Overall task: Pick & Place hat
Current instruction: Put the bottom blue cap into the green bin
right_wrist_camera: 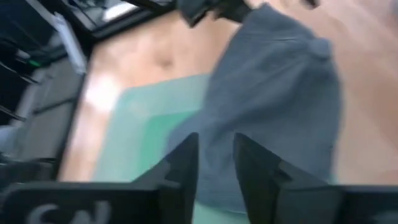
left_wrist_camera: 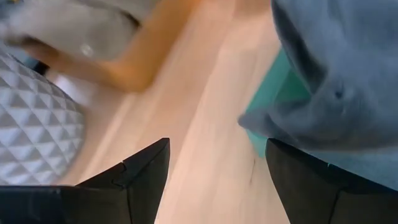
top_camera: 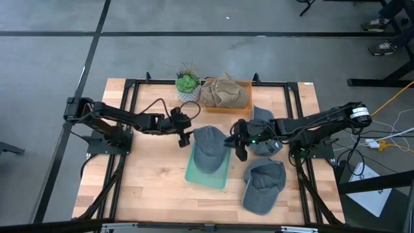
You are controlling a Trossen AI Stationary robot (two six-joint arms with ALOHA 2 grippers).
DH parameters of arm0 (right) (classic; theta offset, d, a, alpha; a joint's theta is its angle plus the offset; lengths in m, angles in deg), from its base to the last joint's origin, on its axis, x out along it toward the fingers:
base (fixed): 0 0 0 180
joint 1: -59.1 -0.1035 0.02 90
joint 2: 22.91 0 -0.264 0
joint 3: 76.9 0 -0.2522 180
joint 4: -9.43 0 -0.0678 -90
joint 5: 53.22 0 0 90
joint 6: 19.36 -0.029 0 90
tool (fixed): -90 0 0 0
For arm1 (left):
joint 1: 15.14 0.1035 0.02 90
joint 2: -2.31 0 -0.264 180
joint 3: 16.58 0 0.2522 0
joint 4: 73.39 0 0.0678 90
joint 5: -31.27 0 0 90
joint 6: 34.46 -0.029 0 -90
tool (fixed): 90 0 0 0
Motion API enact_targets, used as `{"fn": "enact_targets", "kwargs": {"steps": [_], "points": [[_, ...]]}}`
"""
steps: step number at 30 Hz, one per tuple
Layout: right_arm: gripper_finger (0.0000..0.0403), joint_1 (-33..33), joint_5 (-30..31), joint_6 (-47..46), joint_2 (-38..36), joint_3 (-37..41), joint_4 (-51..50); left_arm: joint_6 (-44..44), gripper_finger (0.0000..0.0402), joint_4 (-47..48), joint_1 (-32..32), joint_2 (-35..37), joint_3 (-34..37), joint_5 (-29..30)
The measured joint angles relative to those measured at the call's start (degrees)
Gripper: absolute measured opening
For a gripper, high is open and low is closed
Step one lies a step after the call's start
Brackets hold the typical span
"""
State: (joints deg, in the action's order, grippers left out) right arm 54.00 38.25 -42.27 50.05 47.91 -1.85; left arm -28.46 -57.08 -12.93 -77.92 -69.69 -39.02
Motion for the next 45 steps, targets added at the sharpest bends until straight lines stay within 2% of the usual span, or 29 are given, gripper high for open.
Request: {"fn": "enact_targets", "kwargs": {"steps": [6, 10, 14, 18, 21, 25, 29, 33, 41, 45], "points": [[0.017, -0.45, -8.13, -10.38, 0.0, 0.0, 3.44, -2.38, 0.0262, -3.76, 0.2, 1.77, 0.0, 0.33], [0.0193, -3.36, -13.42, -20.88, 0.0, -0.04, 6.0, -4.49, 0.0262, -5.88, 0.0, 1.75, 0.0, 0.21], [0.0196, -8.05, -12.88, -28.3, 0.06, -2.81, 4.94, -4.73, 0.0262, -5.81, 0.0, 1.75, 0.0, -0.07], [0.0196, -12.84, -11.44, -31.76, 0.04, -7.13, 1.86, -4.85, 0.0262, -5.79, -0.02, 1.75, 0.0, -1.33], [0.0196, -16.2, -9.52, -36.91, 0.0, -11.45, -7.49, -4.84, 0.0262, -5.79, -0.02, 1.75, 0.0, -2.76], [0.0196, -20.07, -7.2, -48.82, 0.04, -16.0, -23.93, -4.83, 0.0262, -5.77, -0.02, 1.75, 0.0, -4.7], [0.0196, -23.35, -7.12, -61.27, 0.02, -17.18, -32.82, -4.84, 0.0262, -5.77, -0.41, 1.75, 0.0, -4.6], [0.0196, -25.72, -7.12, -70.43, 0.73, -17.22, -34.94, -4.85, 0.0262, -5.77, -0.69, 1.75, 0.0, -4.46], [0.0196, -26.71, -6.62, -78.74, 7.03, -17.22, -34.97, -7.25, 0.0262, -5.77, -0.67, 1.73, 0.0, -4.39], [0.0196, -26.71, -9.25, -83.72, 11.0, -17.22, -34.93, -8.32, 0.0262, -5.77, -0.67, 1.73, 0.0, -4.37]]}}
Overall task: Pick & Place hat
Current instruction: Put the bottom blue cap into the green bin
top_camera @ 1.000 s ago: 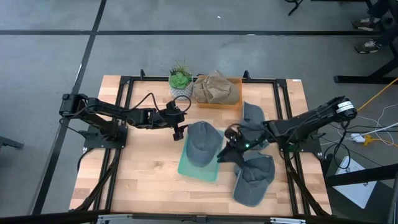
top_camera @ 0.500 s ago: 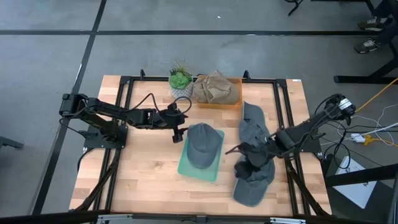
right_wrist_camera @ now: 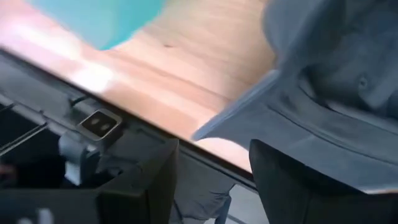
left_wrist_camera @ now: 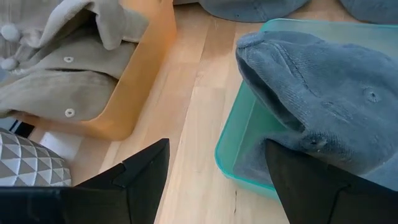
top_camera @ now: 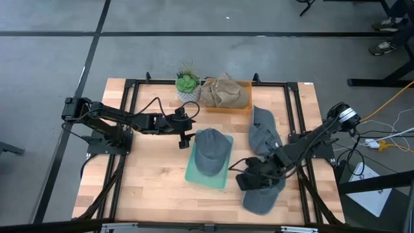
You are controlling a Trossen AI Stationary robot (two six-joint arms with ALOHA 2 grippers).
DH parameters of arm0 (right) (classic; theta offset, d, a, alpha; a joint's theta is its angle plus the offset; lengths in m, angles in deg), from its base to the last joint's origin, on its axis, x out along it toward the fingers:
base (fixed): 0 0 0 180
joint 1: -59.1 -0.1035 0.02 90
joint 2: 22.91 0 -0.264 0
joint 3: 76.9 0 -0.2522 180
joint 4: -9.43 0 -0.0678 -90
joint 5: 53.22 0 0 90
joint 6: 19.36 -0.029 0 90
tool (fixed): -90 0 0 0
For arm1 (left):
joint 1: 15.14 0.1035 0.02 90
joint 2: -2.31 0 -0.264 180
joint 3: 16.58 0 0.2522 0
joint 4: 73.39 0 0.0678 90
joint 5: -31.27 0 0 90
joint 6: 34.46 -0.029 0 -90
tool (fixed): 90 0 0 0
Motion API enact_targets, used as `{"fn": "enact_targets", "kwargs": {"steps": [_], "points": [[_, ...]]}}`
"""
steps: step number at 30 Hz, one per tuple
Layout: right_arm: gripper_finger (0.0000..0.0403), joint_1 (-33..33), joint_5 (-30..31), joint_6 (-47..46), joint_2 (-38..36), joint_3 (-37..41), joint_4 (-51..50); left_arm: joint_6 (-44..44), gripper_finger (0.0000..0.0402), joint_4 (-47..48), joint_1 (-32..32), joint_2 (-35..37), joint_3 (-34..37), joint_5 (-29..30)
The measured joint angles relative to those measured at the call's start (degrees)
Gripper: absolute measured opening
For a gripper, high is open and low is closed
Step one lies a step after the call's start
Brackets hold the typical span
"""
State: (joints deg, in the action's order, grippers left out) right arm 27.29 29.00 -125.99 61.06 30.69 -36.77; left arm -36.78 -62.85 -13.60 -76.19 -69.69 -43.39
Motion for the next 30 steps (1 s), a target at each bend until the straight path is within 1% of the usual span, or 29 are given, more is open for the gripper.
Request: {"fn": "enact_targets", "kwargs": {"steps": [5, 12, 16, 18, 21, 24, 27, 28, 30], "points": [[0.0196, 0.04, -0.95, -3.9, 4.05, 0.0, 0.0, -2.53, 0.0262, 0.02, 0.0, 0.0, 0.0, 0.0], [0.0195, 0.69, -0.62, -5.19, 7.62, 0.0, 1.19, -2.54, 0.0262, 0.47, 0.0, 0.0, 0.0, 0.0], [0.0184, 0.91, -0.43, -5.46, 9.41, 0.0, 0.92, -2.54, 0.0262, 1.0, 0.0, -0.01, 0.0, 0.0], [0.0169, 0.9, -0.43, -5.46, 9.89, 0.0, 0.88, -2.54, 0.0262, 1.09, 0.0, -0.02, 0.0, 0.0], [0.0133, 0.87, -0.52, -5.46, 10.13, 0.0, 0.65, -2.53, 0.0262, 1.34, 0.0, -0.02, 0.0, 0.0], [0.0083, 0.87, -1.09, -4.86, 10.04, -0.02, 0.43, -2.52, 0.0262, 1.33, 0.0, -0.02, 0.0, 0.0], [0.0027, 0.87, -3.62, -2.63, 9.57, -0.83, -1.37, -2.52, 0.0262, 1.33, 0.0, -0.02, 0.0, 0.0], [0.0017, 0.94, -4.23, -1.39, 9.33, -1.57, -2.78, -2.5, 0.0262, 1.31, 0.0, -0.02, 0.0, 0.0], [0.0017, 1.22, -4.91, 0.22, 8.92, -3.83, -7.01, -2.5, 0.0262, 1.31, 0.0, -0.02, 0.0, 0.0]]}}
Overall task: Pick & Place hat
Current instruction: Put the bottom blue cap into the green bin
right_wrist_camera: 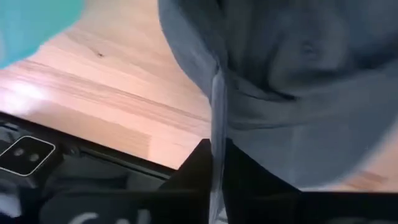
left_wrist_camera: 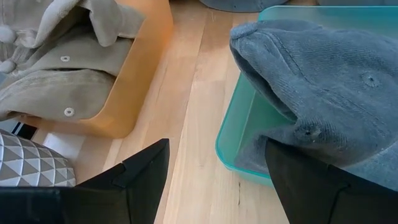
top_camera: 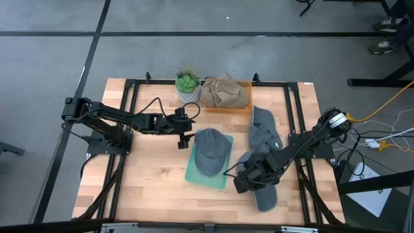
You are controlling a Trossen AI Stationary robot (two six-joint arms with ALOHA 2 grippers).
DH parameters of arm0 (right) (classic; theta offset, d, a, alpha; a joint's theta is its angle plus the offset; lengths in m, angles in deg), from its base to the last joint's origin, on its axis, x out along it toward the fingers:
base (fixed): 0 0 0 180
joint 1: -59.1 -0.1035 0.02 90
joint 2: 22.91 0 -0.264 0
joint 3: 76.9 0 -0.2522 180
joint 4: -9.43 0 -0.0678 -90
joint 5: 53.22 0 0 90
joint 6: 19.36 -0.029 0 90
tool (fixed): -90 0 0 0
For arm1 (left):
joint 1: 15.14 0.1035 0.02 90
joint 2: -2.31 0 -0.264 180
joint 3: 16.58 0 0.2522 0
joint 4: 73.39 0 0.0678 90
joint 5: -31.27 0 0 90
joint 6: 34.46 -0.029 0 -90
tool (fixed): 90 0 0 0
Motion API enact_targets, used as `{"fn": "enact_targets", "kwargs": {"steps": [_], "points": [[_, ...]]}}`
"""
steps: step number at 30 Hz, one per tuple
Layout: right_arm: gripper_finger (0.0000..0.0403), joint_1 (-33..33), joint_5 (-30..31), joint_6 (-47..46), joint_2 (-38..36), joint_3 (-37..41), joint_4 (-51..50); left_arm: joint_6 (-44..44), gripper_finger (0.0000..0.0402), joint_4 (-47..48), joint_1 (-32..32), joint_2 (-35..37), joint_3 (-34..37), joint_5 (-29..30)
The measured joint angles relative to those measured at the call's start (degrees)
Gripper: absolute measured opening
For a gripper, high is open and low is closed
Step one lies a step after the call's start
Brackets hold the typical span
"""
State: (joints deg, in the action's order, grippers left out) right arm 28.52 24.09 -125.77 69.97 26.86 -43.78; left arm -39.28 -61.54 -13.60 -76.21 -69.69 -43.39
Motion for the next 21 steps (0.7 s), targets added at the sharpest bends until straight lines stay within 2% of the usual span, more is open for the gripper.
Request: {"fn": "enact_targets", "kwargs": {"steps": [4, 6, 8, 12, 16, 21], "points": [[0.0034, 0.17, 0.99, 3.9, -1.19, -7.34, -13.67, 0.02, 0.0262, -0.02, 0.0, 0.0, 0.0, 0.0], [0.0029, 0.15, 2.6, 6.53, -1.51, -11.48, -20.61, 0.19, 0.0262, -0.09, 0.0, 0.0, 0.0, 0.0], [0.0016, 0.11, 5.51, 9.54, -1.96, -15.81, -26.48, 0.68, 0.0262, -0.33, 0.0, 0.0, 0.0, 0.0], [0.0017, 0.16, 11.9, 14.85, -3.04, -23.51, -34.74, 1.03, 0.0262, -1.21, 0.0, 0.0, 0.0, 0.0], [0.0017, 0.17, 15.68, 18.61, -5.28, -28.18, -39.2, 0.65, 0.0262, -1.94, 0.0, 0.05, 0.0, 0.0], [0.0016, 0.17, 18.27, 27.07, -9.5, -30.39, -38.61, -1.58, 0.0262, -2.78, -0.04, 1.53, 0.0, 0.02]]}}
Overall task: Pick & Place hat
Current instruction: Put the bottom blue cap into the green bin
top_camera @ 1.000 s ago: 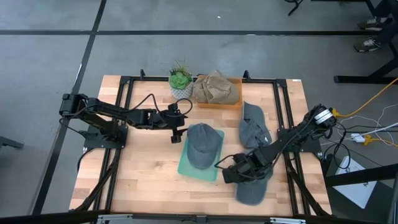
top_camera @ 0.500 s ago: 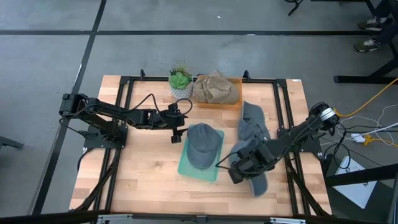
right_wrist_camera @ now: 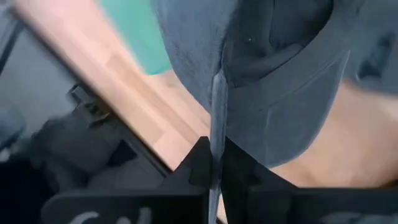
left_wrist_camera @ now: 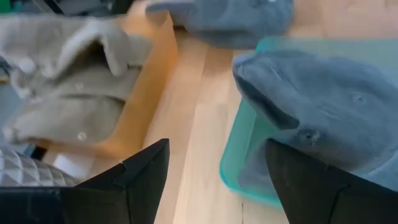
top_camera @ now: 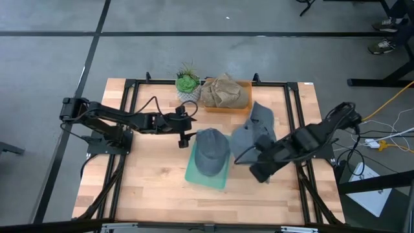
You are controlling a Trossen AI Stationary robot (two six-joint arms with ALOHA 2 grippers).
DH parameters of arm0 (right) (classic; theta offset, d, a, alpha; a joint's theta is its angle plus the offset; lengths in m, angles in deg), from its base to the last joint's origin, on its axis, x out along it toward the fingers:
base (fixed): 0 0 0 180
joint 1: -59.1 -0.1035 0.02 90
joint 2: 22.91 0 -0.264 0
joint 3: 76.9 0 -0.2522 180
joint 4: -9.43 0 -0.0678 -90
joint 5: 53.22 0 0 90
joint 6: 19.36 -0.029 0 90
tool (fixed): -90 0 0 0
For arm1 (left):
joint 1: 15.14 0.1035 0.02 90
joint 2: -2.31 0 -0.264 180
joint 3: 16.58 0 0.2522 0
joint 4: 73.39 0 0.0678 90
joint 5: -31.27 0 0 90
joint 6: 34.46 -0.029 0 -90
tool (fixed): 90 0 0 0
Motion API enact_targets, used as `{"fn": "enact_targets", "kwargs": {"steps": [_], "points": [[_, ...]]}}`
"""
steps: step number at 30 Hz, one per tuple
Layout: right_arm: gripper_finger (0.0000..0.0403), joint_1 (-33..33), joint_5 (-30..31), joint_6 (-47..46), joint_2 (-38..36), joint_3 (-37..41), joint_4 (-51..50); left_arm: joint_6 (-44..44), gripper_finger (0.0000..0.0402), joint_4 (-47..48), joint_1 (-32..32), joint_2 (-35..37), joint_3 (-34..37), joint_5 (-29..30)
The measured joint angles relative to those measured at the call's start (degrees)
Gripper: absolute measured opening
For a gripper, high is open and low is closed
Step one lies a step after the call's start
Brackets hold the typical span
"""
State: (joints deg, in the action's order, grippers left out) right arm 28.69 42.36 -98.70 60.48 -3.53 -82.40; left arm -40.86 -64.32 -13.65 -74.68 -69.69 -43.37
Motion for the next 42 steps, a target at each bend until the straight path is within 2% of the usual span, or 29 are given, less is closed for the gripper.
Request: {"fn": "enact_targets", "kwargs": {"steps": [5, 7, 9, 11, 13, 16, 18, 20, 24, 28, 31, 37, 42], "points": [[0.0016, -0.11, -2.07, 23.13, -4.32, -0.1, 7.65, -0.87, 0.0262, -0.06, -0.07, 4.54, 0.0, 0.0], [0.0016, -0.07, -1.09, 28.61, -5.87, -0.15, 9.03, -0.87, 0.0262, -0.18, -0.07, 6.81, 0.0, 0.0], [0.0016, 0.42, 6.66, 27.31, -7.59, -0.15, 4.86, -0.59, 0.0262, -1.01, -0.07, 8.81, 0.0, 0.0], [0.0016, 1.17, 14.12, 21.92, -8.77, -0.15, -1.5, -0.22, 0.0262, -2.41, -0.13, 10.58, 0.0, 0.0], [0.0016, 2.07, 15.48, 20.39, -9.11, -0.15, -5.34, 0.05, 0.0262, -4.99, -0.49, 11.99, -0.01, -0.49], [0.0016, 2.69, 14.89, 23.93, -8.96, 0.23, -3.35, -1.9, 0.0262, -10.32, -1.32, 12.66, -0.02, -5.65], [0.0018, 3.12, 13.74, 27.65, -8.55, 0.33, -0.59, -5.71, 0.0262, -14.03, -2.15, 12.64, -0.02, -10.25], [0.0023, 3.89, 12.4, 32.84, -8.02, 0.33, 2.51, -10.49, 0.0262, -17.13, -3.24, 12.0, -0.02, -12.32], [0.0021, 4.52, 9.22, 41.09, -6.8, 0.36, 8.63, -18.37, 0.0262, -22.47, -5.4, 10.46, -0.04, -7.17], [0.0016, 5.22, 6.29, 45.64, -6.04, 0.38, 11.44, -19.84, 0.0262, -26.81, -6.44, 8.44, -0.04, -1.35], [0.0016, 5.37, 6.39, 46.88, -5.7, 0.42, 11.8, -18.43, 0.0262, -27.67, -6.45, 7.41, -0.04, -2.31], [0.0018, 6.7, 6.35, 47.97, -5.75, 0.42, 11.84, -14.71, 0.0262, -27.67, -6.45, 6.95, -0.04, -9.46], [0.0016, 7.4, 6.36, 50.46, -5.45, 0.42, 12.66, -13.87, 0.0262, -27.77, -6.45, 6.95, -0.04, -9.59]]}}
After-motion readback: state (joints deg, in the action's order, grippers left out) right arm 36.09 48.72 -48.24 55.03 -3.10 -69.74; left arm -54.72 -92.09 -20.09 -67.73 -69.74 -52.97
